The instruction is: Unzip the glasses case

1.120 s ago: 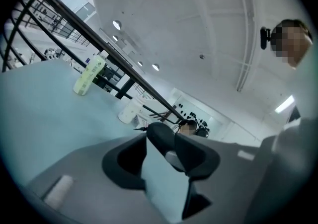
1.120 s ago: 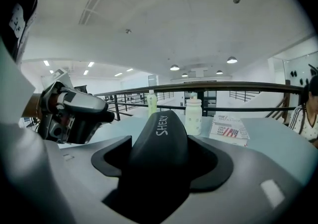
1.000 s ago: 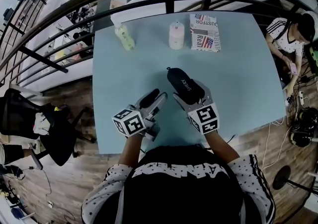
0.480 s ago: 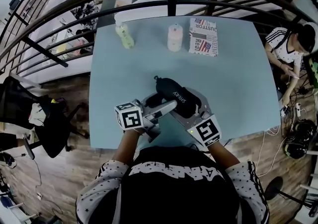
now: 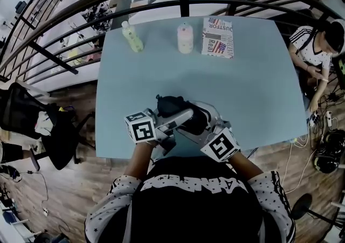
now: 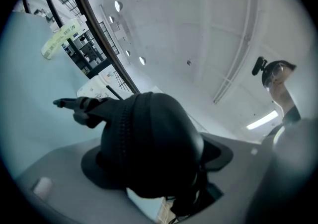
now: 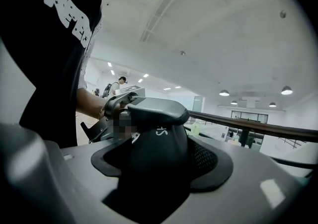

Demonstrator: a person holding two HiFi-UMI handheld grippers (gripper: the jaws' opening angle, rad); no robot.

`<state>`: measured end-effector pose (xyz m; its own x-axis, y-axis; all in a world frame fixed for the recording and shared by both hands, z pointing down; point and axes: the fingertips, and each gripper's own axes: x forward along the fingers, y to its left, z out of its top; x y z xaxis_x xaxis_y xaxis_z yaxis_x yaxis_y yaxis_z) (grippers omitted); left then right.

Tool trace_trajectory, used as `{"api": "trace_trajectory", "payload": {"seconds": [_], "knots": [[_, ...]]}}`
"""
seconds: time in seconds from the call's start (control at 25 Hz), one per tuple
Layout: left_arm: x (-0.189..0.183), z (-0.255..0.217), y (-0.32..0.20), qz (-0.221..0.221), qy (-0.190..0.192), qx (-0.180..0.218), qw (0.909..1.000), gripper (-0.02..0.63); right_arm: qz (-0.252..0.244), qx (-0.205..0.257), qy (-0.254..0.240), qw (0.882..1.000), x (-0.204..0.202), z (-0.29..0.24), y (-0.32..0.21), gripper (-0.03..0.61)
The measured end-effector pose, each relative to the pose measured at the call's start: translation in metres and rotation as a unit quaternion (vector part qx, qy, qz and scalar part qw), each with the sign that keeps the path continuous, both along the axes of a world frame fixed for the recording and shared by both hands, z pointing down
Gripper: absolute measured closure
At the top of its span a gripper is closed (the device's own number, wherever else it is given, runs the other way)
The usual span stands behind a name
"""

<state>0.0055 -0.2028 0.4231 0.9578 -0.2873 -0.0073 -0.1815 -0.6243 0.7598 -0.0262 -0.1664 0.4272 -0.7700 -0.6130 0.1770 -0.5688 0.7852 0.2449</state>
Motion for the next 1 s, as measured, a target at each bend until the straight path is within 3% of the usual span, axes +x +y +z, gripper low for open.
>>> {"api": "trace_trajectory", "payload": {"seconds": [0.36,0.52,0.8,1.0], "knots": [[0.011,-0.020,0.009,-0.035,0.026,0.022,0.9988,0.614,-0.032,0.048,0.043,0.997,0.014,-0.001,0.005,0.221],[0.006,-0.022,0.011,-0.061,0.010,0.045,0.9971,0.614,-0.048,0.073,0.067,0.994,0.009,0.001,0.007,0.199],[-0.005,-0.039,0.009,-0.097,-0.031,0.097,0.9901,0.614,-0.058,0.075,0.059,0.994,0.022,0.001,0.008,0.195],[-0.011,-0.053,0.010,-0.102,-0.046,0.127,0.9855,0.614,-0.039,0.052,0.080,0.995,0.044,0.015,0.010,0.273]]}}
